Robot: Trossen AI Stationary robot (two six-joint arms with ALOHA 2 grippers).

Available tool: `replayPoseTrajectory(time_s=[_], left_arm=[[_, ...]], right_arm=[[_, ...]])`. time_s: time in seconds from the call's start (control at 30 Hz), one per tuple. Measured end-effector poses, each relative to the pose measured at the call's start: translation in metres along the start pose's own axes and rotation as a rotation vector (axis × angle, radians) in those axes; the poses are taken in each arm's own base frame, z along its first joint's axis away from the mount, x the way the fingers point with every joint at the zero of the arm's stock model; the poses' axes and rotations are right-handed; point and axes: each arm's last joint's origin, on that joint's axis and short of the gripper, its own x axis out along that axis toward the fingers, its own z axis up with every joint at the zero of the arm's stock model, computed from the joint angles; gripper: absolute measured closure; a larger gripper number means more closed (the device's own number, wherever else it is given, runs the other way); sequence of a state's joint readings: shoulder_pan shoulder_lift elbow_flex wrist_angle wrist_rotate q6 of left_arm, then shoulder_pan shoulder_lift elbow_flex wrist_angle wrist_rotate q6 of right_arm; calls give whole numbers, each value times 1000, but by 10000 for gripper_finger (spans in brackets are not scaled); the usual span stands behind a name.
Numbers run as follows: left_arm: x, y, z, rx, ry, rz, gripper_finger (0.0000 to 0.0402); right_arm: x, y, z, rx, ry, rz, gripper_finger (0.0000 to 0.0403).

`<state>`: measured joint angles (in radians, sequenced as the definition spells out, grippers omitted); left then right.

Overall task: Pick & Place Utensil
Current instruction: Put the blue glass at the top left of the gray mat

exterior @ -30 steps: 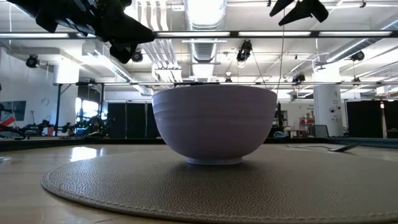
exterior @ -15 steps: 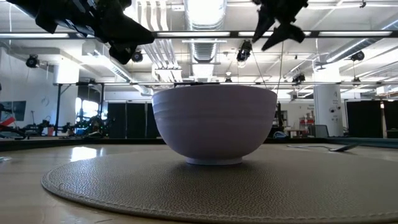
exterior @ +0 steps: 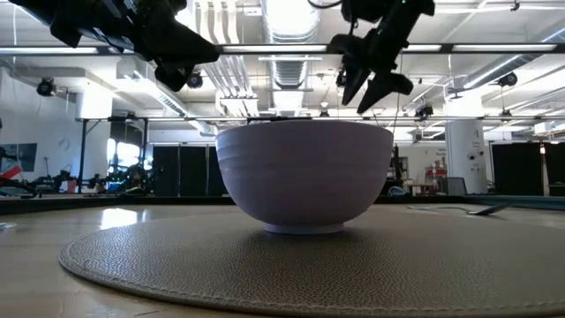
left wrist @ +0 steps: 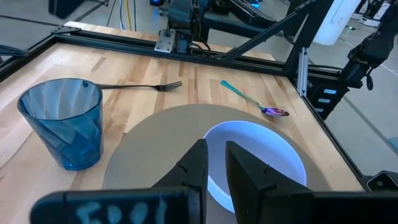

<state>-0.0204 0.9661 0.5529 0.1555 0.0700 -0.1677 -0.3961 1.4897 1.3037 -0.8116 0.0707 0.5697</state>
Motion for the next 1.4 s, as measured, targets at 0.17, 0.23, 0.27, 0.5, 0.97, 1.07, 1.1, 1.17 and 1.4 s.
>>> replayPoseTrajectory(time_s=[0.17, 0.23, 0.27, 0.5, 0.97, 1.07, 1.1, 1.17, 1.4], left_arm=[[0, 0, 0, 0, 0, 0, 358], [0, 0, 0, 0, 0, 0, 357], [0, 0, 0, 0, 0, 0, 356], [0, 0, 0, 0, 0, 0, 355], [0, 0, 0, -1, 3, 1, 357], [0, 0, 0, -1, 3, 1, 358], [0, 0, 0, -1, 3, 1, 357], [0, 0, 0, -1, 3, 1, 355], [0, 0, -1, -1, 9, 2, 357]], right_arm=[[18, 2, 0, -2, 37, -21, 202], [23, 2, 0, -2, 46, -26, 202], [25, 2, 0, -2, 50, -28, 202], [40, 6, 3, 0, 42, -22, 202], [70, 12, -2, -17, 105, -26, 202], [72, 13, -3, -19, 115, -21, 202], [73, 13, -3, -18, 122, -15, 202], [74, 14, -4, -17, 133, -1, 202], [75, 14, -4, -17, 136, 8, 224]])
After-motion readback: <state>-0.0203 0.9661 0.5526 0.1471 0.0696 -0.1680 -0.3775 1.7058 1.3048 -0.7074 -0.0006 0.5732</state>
